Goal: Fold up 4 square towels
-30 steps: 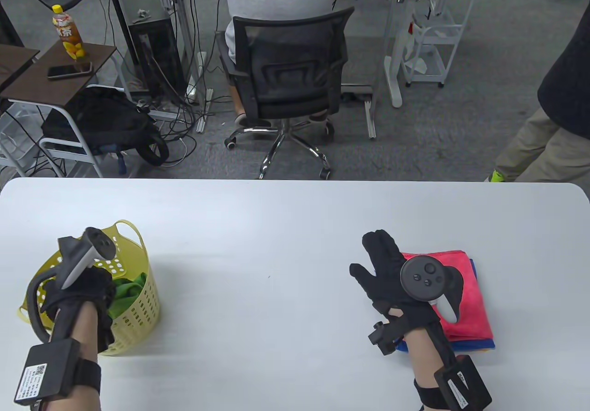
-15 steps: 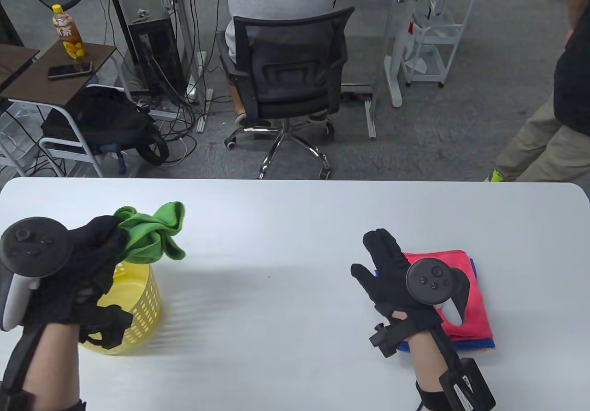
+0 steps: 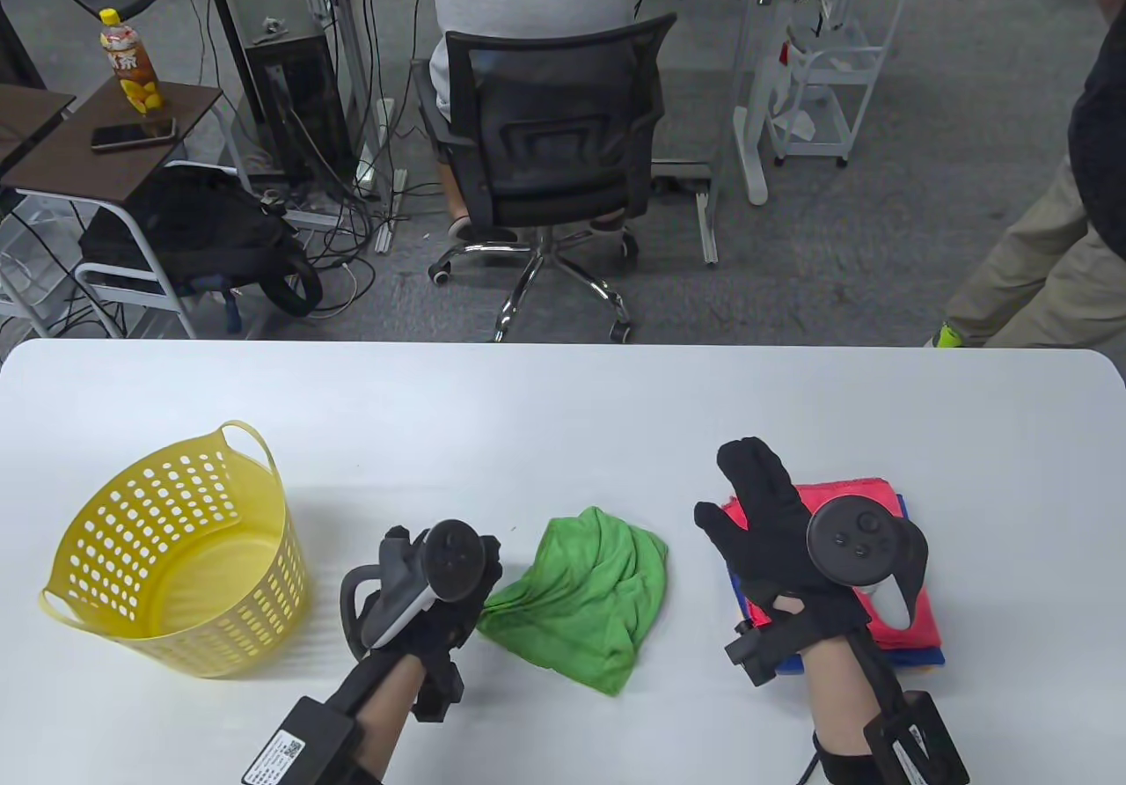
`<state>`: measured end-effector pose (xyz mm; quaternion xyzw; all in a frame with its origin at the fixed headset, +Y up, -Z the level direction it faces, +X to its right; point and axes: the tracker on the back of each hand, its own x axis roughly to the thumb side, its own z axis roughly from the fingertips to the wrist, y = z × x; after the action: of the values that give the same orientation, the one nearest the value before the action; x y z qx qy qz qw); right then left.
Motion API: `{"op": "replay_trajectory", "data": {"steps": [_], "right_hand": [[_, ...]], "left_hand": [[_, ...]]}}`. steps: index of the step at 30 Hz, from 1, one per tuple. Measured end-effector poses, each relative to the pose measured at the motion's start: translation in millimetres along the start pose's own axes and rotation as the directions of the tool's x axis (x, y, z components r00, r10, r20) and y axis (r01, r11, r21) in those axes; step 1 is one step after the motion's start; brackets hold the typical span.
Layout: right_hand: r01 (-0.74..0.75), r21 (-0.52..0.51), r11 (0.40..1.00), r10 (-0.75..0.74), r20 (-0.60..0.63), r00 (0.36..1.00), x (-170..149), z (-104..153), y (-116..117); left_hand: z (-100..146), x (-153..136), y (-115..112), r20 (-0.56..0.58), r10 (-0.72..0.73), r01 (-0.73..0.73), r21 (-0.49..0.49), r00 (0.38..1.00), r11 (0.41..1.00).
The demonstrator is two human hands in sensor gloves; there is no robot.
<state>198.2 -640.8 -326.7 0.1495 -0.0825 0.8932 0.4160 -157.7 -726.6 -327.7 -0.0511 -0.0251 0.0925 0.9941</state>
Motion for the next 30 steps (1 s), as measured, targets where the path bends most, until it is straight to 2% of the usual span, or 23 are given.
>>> {"op": "replay_trajectory", "data": {"steps": [7, 12, 16, 20, 21, 24, 28, 30], "right_hand": [[0.018, -0.003, 1.000, -0.018, 0.007, 1.000, 1, -1, -4], [0.015, 0.007, 1.000, -0.015, 0.012, 1.000, 1, -2, -1], [0.014, 0.007, 1.000, -0.014, 0.014, 1.000, 1, -2, -1], [0.022, 0.013, 1.000, -0.022, 0.013, 1.000, -1, -4, 0], [0.021, 0.016, 1.000, -0.021, 0.014, 1.000, -1, -4, 1], [0.018, 0.020, 1.000, -0.019, 0.019, 1.000, 0, -3, 2], [0.028, 0.014, 1.000, -0.029, 0.033, 0.999, 4, -1, -1], [0.034, 0.010, 0.999, -0.035, 0.039, 0.999, 5, -1, -1]], "left_hand": [[1, 19, 2, 0.011, -0.010, 0.010, 0.008, 1.000, 1.000], [-12, 38, -17, -0.030, -0.121, 0.119, -0.062, 0.992, 0.991], [6, 68, -39, 0.152, -0.103, 0.122, -0.118, 0.983, 0.985], [20, 100, -48, 0.195, -0.187, 0.212, -0.112, 0.963, 0.971], [19, 103, -44, 0.178, -0.238, 0.254, -0.068, 0.955, 0.965], [9, 89, -30, 0.098, -0.304, 0.308, -0.035, 0.948, 0.951], [-1, 54, -8, 0.063, -0.154, 0.159, -0.084, 0.986, 0.984], [0, 47, -4, 0.075, -0.141, 0.149, -0.113, 0.987, 0.982]]}}
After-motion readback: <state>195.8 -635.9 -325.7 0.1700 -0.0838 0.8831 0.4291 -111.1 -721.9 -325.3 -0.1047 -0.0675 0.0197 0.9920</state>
